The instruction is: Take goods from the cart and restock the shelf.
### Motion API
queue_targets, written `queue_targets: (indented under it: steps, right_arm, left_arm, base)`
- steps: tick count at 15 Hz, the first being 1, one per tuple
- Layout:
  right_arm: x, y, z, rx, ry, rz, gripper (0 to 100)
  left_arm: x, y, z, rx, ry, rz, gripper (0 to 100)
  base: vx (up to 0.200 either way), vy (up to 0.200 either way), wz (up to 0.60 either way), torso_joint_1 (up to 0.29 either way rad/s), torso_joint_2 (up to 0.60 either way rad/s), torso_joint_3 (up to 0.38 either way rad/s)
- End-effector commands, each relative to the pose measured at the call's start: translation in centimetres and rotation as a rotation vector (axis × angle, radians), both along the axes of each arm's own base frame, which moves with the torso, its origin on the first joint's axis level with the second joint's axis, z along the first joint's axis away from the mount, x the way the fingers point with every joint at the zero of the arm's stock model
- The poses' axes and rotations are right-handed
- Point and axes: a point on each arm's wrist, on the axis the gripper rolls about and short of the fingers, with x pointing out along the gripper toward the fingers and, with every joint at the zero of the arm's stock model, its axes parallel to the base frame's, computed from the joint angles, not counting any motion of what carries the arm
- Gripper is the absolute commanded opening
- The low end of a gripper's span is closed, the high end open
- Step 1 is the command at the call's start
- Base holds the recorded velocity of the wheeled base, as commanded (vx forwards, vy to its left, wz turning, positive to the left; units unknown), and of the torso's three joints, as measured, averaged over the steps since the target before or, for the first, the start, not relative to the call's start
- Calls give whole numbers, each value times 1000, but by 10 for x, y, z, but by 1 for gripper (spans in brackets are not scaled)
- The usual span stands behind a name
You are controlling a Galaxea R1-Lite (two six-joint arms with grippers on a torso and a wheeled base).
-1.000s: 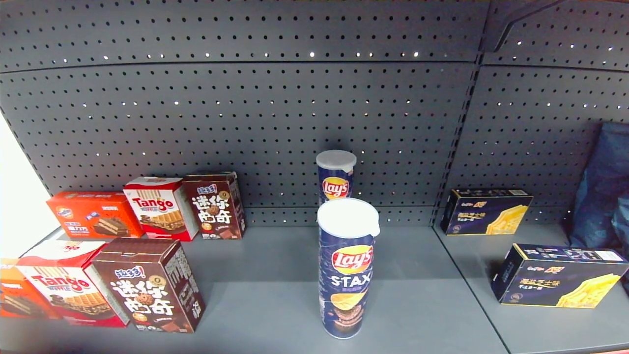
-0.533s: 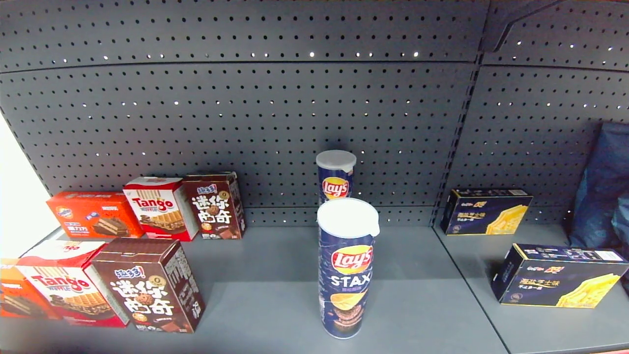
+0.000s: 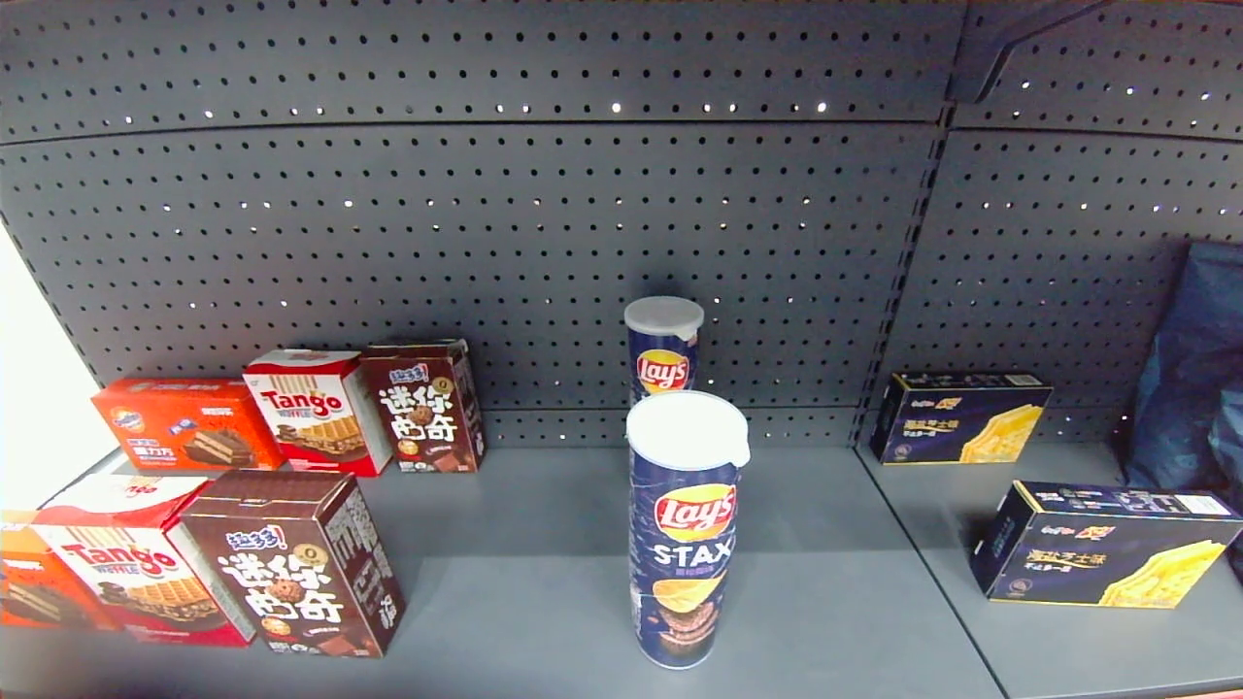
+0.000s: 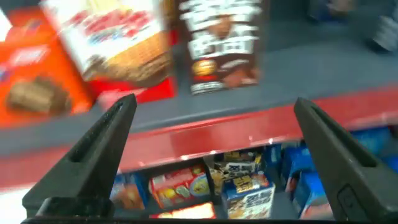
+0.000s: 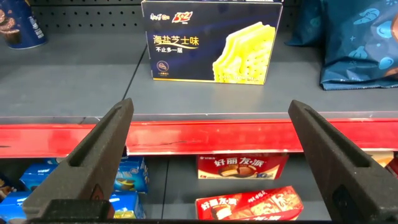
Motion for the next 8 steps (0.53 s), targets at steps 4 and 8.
queue_targets:
  steps: [4,8]
  right_arm:
    - [0,0,0,0,1,0,100]
    - [0,0,0,0,1,0,100]
  left_arm:
    - [0,3,1,-8,-7,126,100]
    - [0,3,0,-10,-4,115,100]
  base:
    - [0,0,0,0,0,0]
    - [0,0,0,0,0,0]
